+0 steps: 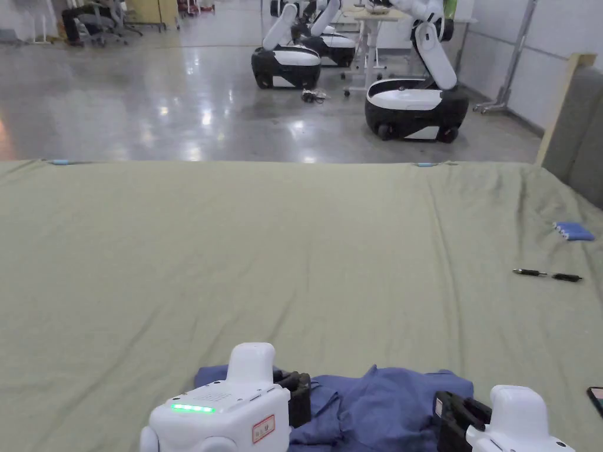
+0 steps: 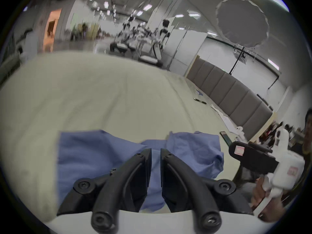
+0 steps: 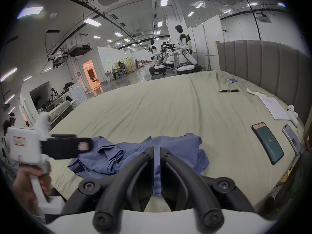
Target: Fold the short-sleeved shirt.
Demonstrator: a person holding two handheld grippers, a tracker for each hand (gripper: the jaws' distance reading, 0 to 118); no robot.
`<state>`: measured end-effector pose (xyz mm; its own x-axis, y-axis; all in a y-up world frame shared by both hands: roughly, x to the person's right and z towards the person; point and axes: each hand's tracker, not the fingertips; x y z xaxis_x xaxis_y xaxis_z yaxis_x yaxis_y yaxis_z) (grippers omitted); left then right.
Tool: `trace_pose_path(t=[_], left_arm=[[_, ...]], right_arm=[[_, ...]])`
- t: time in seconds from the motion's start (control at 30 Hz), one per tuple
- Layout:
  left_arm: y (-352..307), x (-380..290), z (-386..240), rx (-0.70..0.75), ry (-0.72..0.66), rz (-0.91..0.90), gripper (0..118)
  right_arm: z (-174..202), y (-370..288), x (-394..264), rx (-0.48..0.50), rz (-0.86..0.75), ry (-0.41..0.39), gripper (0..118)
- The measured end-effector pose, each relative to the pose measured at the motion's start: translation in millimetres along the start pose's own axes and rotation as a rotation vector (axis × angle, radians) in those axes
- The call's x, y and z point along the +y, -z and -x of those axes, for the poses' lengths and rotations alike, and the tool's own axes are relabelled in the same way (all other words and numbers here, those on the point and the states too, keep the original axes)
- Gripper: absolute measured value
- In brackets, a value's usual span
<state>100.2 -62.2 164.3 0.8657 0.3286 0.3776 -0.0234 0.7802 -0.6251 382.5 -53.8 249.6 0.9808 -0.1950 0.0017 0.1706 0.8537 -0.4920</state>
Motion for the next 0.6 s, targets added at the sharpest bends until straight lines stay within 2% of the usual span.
trace_pose_path(t=[0.1, 0.13, 0.2, 0.27, 0.33, 0.4, 0.5, 0.6], left_arm=[[-22.1, -0.9, 24.5, 0.128, 0.019, -0.034, 15], [-27.6, -2.3, 32.2, 0.126, -0.003, -0.072, 29], [-39.4, -3.4, 48.7, 0.061, -0.111, -0.102, 79], [-53.2, -5.6, 72.7, 0.059, -0.173, -0.137, 79], [-66.5, -11.9, 103.6, 0.121, -0.218, -0.150, 79], [-70.9, -21.2, 140.1, 0.097, -0.327, -0.082, 79], [-59.8, -46.7, 186.9, -0.026, -0.577, 0.055, 79], [-21.7, -75.5, 205.7, -0.335, -0.841, 0.131, 78]], right_arm=[[12.3, 5.6, -3.8, 0.032, 0.014, 0.008, 9], [17.8, 6.5, -5.7, 0.043, 0.018, 0.007, 9], [28.1, 6.7, -8.8, 0.064, 0.026, 0.000, 9], [35.2, 4.8, -11.1, 0.081, 0.031, -0.012, 9], [39.7, 6.2, -13.3, 0.085, 0.037, -0.030, 9], [40.6, 9.1, -13.6, 0.083, 0.041, -0.031, 9], [42.5, 11.9, -11.9, 0.081, 0.047, -0.023, 9], [44.6, 12.5, -10.9, 0.075, 0.045, -0.025, 9]])
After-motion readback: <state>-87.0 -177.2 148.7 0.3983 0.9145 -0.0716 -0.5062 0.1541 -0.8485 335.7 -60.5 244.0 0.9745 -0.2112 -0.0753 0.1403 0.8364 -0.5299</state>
